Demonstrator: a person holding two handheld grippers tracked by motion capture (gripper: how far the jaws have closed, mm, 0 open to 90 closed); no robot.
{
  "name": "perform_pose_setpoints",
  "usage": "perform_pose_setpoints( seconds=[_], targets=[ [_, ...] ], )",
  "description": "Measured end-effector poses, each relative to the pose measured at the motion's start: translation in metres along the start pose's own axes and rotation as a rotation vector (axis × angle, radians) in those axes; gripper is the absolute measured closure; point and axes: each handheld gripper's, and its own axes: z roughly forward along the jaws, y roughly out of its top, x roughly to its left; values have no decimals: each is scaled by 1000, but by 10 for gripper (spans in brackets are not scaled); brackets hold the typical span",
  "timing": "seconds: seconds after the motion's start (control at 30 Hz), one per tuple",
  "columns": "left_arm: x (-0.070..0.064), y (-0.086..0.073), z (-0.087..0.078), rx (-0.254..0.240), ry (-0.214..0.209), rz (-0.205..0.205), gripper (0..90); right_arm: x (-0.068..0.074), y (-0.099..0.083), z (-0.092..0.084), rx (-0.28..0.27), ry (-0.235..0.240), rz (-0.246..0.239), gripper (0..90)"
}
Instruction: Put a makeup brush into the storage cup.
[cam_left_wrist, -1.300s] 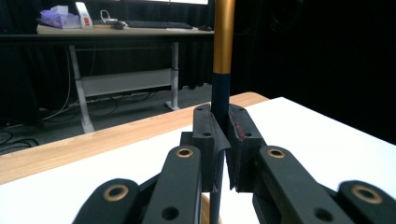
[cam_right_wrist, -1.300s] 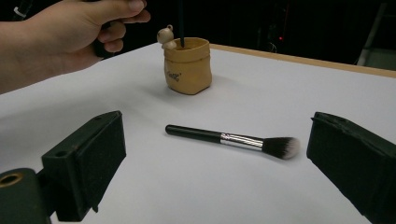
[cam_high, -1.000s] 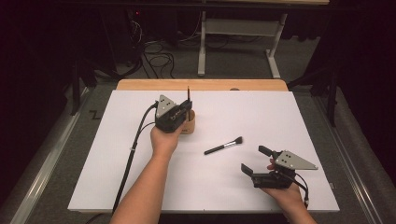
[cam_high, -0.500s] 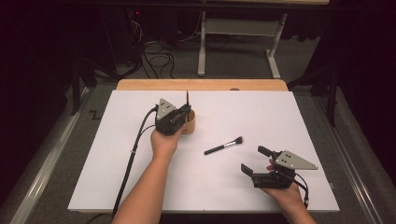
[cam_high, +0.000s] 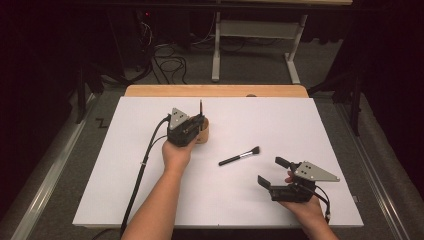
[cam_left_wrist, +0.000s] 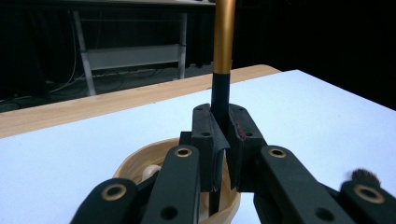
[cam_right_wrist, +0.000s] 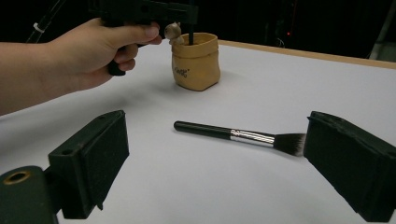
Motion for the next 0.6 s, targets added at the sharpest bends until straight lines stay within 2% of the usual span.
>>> perform_pose_setpoints(
  seconds=[0.37,0.6],
  targets=[
    [3,-1,0,10,9,-8,824,0,0,0,-1,5,4,81],
    [3,-1,0,-3,6,-18,823,0,0,0,2,6,8,81]
  ],
)
